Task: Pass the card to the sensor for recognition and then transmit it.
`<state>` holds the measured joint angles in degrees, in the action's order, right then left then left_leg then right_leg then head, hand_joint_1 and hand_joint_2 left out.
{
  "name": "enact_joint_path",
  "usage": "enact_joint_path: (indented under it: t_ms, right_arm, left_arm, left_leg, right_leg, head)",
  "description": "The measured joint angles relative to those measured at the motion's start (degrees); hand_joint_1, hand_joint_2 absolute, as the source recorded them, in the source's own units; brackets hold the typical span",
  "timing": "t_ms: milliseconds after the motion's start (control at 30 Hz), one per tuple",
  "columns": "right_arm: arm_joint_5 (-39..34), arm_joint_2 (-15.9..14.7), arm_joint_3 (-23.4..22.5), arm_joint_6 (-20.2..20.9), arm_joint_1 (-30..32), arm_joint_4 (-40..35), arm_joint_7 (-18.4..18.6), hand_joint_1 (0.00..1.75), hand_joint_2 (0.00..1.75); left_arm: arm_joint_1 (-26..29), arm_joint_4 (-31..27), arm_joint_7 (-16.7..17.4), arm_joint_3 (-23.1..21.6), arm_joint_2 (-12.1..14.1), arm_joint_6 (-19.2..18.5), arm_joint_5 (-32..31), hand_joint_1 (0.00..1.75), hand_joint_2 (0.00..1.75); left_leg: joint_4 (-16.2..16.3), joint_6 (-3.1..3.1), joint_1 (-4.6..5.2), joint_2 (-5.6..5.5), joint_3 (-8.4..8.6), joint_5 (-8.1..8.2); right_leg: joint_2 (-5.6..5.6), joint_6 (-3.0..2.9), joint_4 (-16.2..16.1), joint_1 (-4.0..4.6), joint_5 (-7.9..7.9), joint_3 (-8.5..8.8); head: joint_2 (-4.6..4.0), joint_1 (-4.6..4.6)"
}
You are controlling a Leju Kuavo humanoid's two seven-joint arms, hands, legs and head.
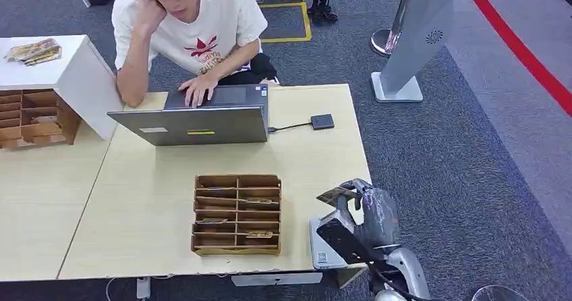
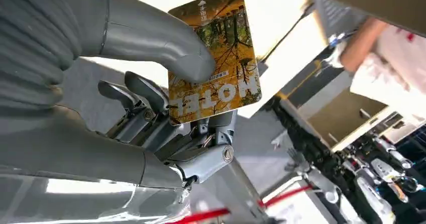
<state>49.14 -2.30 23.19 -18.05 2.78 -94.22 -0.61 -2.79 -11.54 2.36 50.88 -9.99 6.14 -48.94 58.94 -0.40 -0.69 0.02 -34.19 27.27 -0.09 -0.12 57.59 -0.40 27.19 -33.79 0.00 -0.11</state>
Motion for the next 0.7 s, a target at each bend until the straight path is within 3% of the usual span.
enact_joint_path:
  t_ms: [167, 300, 700]
  right_arm:
    - [6.75, -0.96, 2.6, 0.28, -0.63, 2.54, 1.22, 1.75, 1.75]
    - [9.32, -2.71, 4.89, 2.73, -1.79, 4.24, 1.79, 1.75, 1.75]
    - [11.82, -7.58, 8.48, 5.28, -4.12, 6.51, 2.58, 1.75, 1.75]
  left_arm:
    - [-0.05, -0.02, 0.44, 0.0, 0.02, -0.39, -0.96, 0.0, 0.0]
    - [-0.09, -0.02, 0.5, 0.0, 0.07, -0.74, -1.51, 0.0, 0.0]
    - [-0.17, -0.02, 0.5, 0.0, 0.31, -1.01, -1.94, 0.0, 0.0]
  left_leg:
    - [0.0, 0.0, 0.0, 0.0, 0.01, 0.0]
    - [0.0, 0.0, 0.0, 0.0, 0.01, 0.0]
    - [0.0, 0.0, 0.01, 0.0, 0.03, 0.0]
  right_leg:
    - [0.0, 0.0, 0.0, 0.0, 0.0, 0.0]
    - [0.0, 0.0, 0.0, 0.0, 0.0, 0.01]
    - [-0.01, 0.0, 0.0, 0.0, 0.0, 0.04]
  head:
    - [0.0, -0.02]
    - [0.0, 0.0]
    - [0.0, 0.0]
